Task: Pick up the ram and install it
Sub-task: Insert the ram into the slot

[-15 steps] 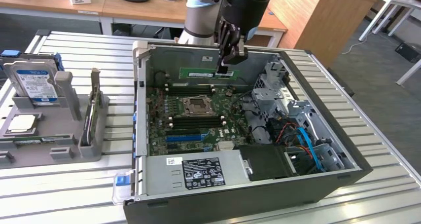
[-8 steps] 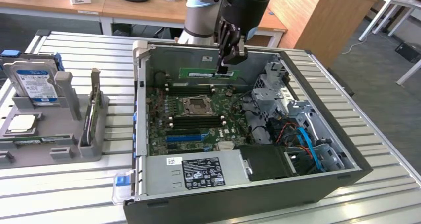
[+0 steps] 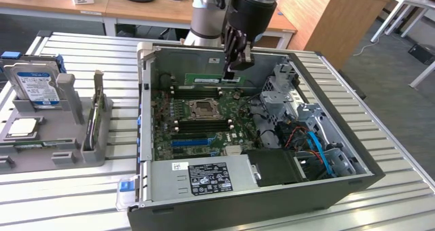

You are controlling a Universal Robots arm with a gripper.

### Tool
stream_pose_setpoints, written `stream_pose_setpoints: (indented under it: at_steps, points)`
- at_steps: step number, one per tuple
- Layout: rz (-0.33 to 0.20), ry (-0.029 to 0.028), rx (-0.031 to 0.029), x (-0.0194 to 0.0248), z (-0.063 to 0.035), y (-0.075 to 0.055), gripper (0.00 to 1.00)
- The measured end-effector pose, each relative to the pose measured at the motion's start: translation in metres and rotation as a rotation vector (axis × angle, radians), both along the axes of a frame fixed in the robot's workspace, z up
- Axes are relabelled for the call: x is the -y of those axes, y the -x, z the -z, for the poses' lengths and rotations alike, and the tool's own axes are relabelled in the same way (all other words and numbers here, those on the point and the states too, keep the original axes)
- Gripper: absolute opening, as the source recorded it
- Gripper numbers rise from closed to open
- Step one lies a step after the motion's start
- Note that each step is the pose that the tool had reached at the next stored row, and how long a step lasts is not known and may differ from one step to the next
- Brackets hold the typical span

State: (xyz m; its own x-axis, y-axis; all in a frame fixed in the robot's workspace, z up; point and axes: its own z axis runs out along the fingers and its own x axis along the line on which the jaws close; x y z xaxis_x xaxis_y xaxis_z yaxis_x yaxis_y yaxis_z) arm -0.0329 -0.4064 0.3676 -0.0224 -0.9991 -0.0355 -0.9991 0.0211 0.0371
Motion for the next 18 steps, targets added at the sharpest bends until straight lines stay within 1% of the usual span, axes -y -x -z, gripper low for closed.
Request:
stream_pose_setpoints:
  at_steps: [13,18]
  points:
    - [0.000,0.0000,0.0076,0.0000,0.0203,0.000,0.12]
    - [0.000,0.0000,0.0092,0.0000,0.0271,0.000,0.12]
